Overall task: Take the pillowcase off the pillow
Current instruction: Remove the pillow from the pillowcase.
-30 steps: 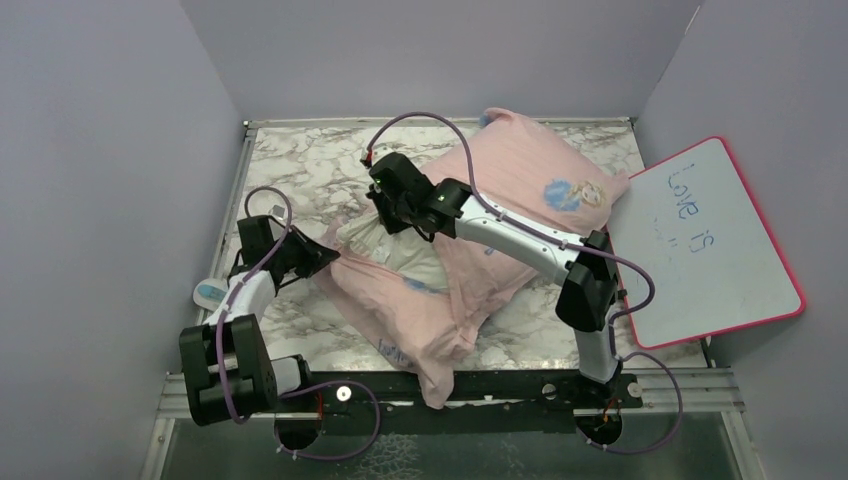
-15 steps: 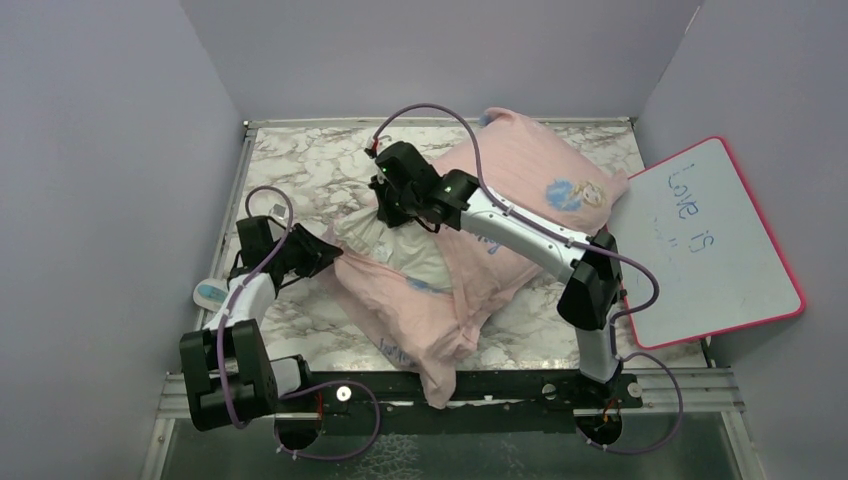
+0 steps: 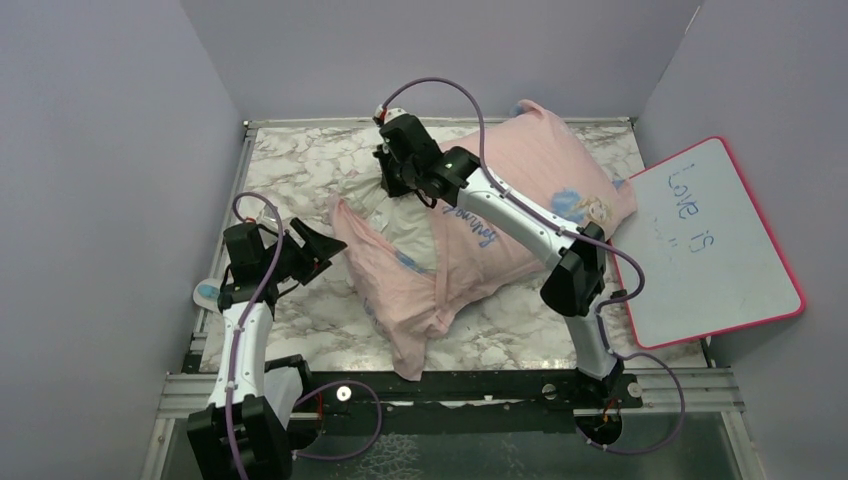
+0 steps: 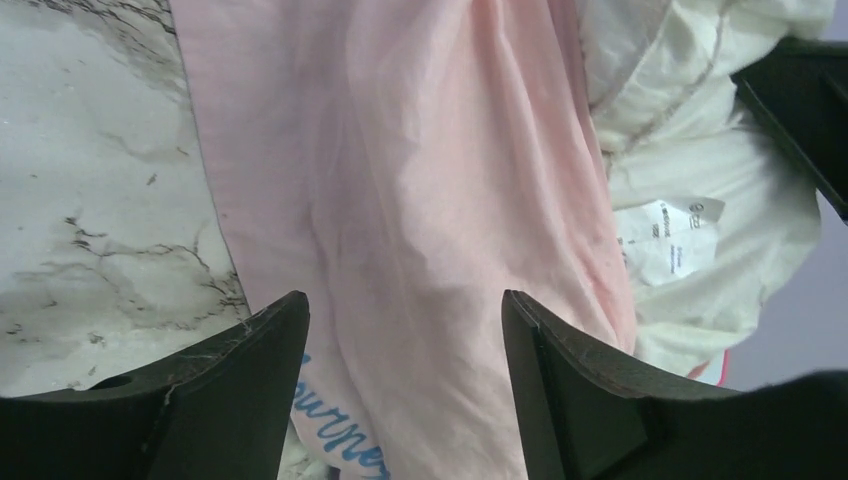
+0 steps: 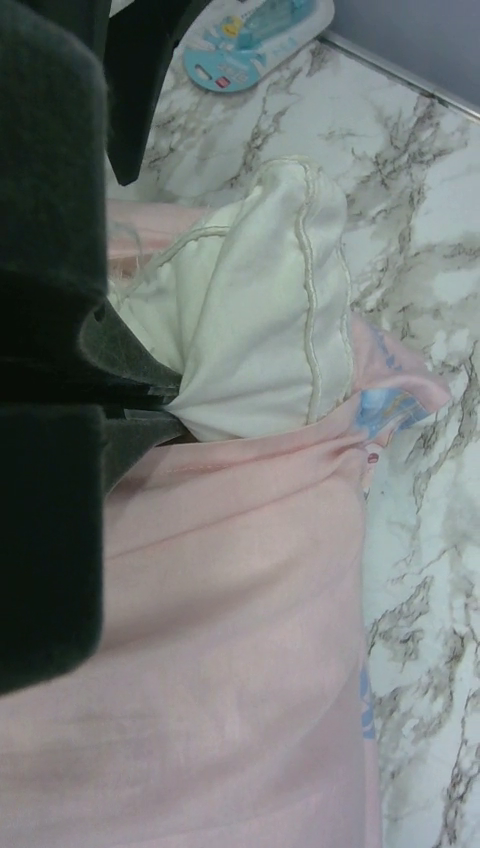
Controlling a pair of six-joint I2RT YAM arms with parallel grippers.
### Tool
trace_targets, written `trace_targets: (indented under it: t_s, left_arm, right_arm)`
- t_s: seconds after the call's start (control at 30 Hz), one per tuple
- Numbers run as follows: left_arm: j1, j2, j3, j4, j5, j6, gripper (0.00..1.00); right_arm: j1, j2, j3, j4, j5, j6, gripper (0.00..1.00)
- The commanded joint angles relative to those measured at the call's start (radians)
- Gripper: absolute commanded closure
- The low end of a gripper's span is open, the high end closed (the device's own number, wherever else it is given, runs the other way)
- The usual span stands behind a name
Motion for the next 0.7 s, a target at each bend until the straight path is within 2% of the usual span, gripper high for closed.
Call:
trace_targets:
  t_s: [0.0, 0.1, 0.23, 0.33, 0.4, 0.57, 0.67]
  left_arm:
    - [0.006, -0.024, 0.014, -0.025, 0.095, 0.007, 0.26]
    - [0.006, -0.018, 0.022, -0.012, 0.120, 0.032, 0.23]
    - [0.006, -0.014, -0.028, 0.078, 0.143, -0.014, 0.23]
    - [0.005, -0.046, -0.065, 0.136, 0.177, -0.074, 0.23]
    - [0.005, -0.083, -0.088, 0.151, 0.186, -0.086, 0.22]
    - [-0.011, -0.153, -0.164, 0.182, 0.213, -0.118, 0.20]
    - [-0.029, -0.209, -0.194, 0.187, 0.211, -0.133, 0.20]
  right_arm:
    - [-0.008, -0.044, 0.015, 0.072, -0.134, -0.023, 0.95]
    - [-0.008, -0.063, -0.018, 0.083, -0.266, -0.024, 0.83]
    - [-0.008, -0.020, 0.114, -0.057, -0.331, -0.016, 0.80]
    - [-0.007, -0.052, 0.101, -0.102, -0.301, -0.014, 0.57]
    - [-0.007, -0.109, 0.024, -0.080, -0.310, -0.011, 0.52]
    - [0.009, -0.316, -0.265, 0.022, -0.445, -0.006, 0.41]
    - [0.068, -0.417, -0.454, 0.090, -0.413, -0.010, 0.39]
